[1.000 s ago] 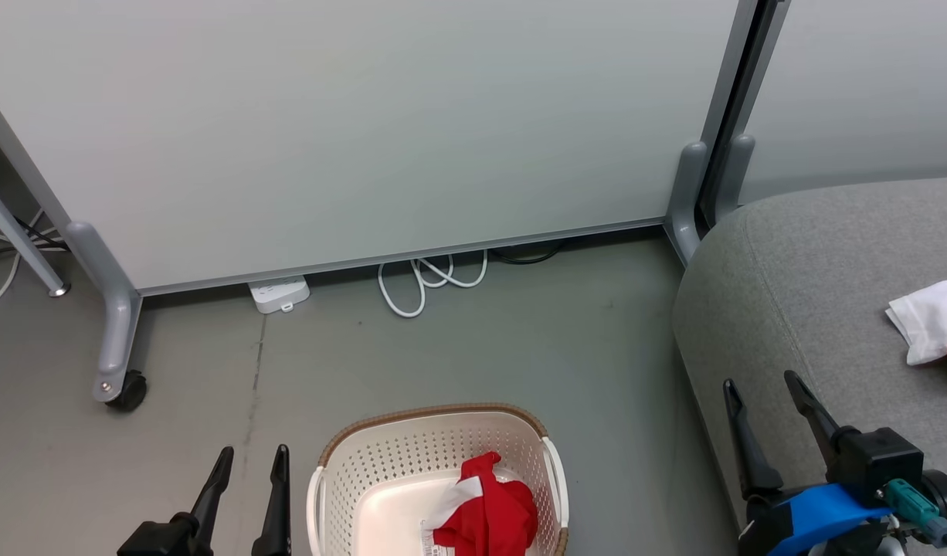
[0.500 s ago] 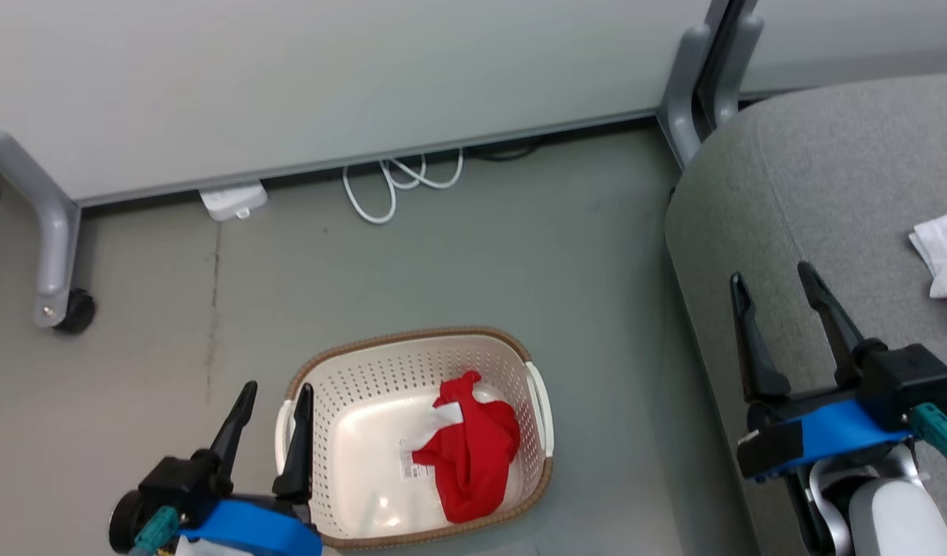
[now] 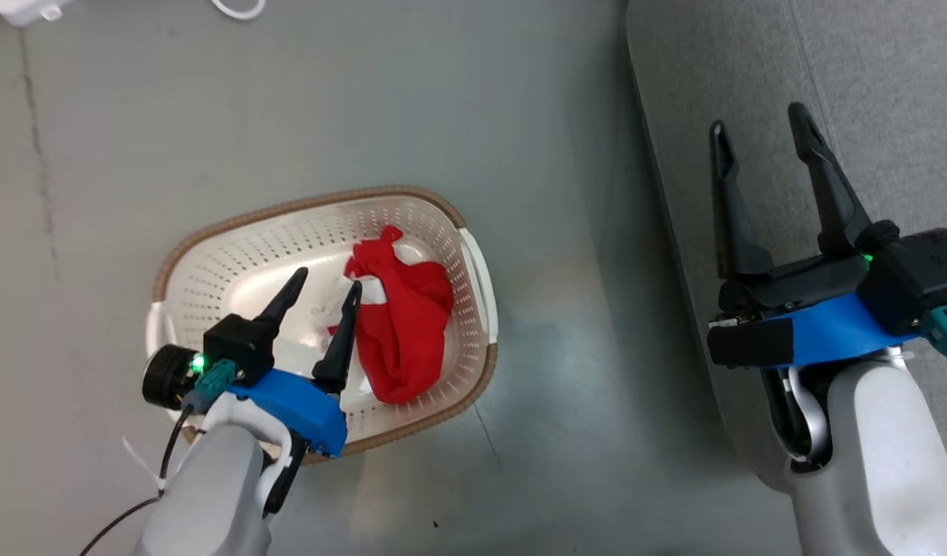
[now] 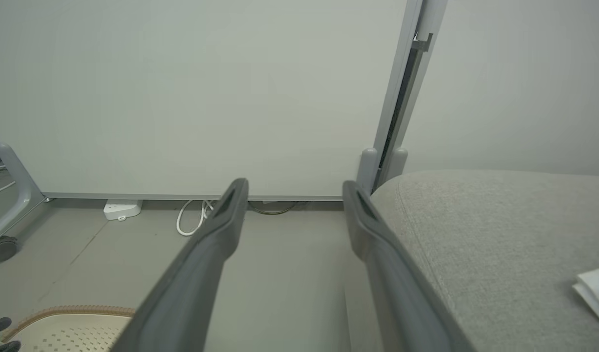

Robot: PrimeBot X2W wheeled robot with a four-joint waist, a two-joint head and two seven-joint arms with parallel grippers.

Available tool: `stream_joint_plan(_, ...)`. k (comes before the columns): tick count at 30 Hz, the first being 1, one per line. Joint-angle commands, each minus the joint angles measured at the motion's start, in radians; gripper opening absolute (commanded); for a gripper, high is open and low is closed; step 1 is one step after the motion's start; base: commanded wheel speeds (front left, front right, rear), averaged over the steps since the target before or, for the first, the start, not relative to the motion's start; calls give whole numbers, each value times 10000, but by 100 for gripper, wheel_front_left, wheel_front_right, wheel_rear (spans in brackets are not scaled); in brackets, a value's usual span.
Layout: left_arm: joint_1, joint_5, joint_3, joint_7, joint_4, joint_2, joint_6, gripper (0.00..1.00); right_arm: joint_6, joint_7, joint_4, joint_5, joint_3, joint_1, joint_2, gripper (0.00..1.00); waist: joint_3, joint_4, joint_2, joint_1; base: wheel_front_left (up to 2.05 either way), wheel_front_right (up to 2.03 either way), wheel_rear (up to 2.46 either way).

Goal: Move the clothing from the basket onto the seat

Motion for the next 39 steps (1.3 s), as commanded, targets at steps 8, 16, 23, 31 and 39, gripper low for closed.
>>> stream_joint_plan(8, -1586, -489, -636, 221, 2166, 552, -38, 100, -10, -639, 500, 552, 481, -724, 111, 100, 2343, -1616, 0, -4, 0, 0, 0)
stream_joint_plan(16, -2362, -1493, -622, 675, 3610, 546, -38, 100, -9, -1274, 1128, 1265, 1008, -1107, 112, 100, 3185, -2187, 0, -4, 0, 0, 0)
stream_joint_plan(23, -2753, -2094, -1033, 833, 4004, 801, -39, 100, -10, -1644, 1554, 1639, 1457, -1408, 107, 100, 3587, -2578, 0, -4, 0, 0, 0)
stream_joint_plan(31, -3056, -2594, -1516, 1049, 4293, 943, -39, 13, -10, -1834, 1816, 1824, 1627, -1483, 107, 100, 3719, -2797, 0, -4, 0, 0, 0)
stream_joint_plan(39, -3357, -2866, -1913, 967, 4529, 861, -39, 0, -10, -1885, 1917, 1747, 1532, -1527, 107, 100, 3730, -2742, 0, -4, 0, 0, 0)
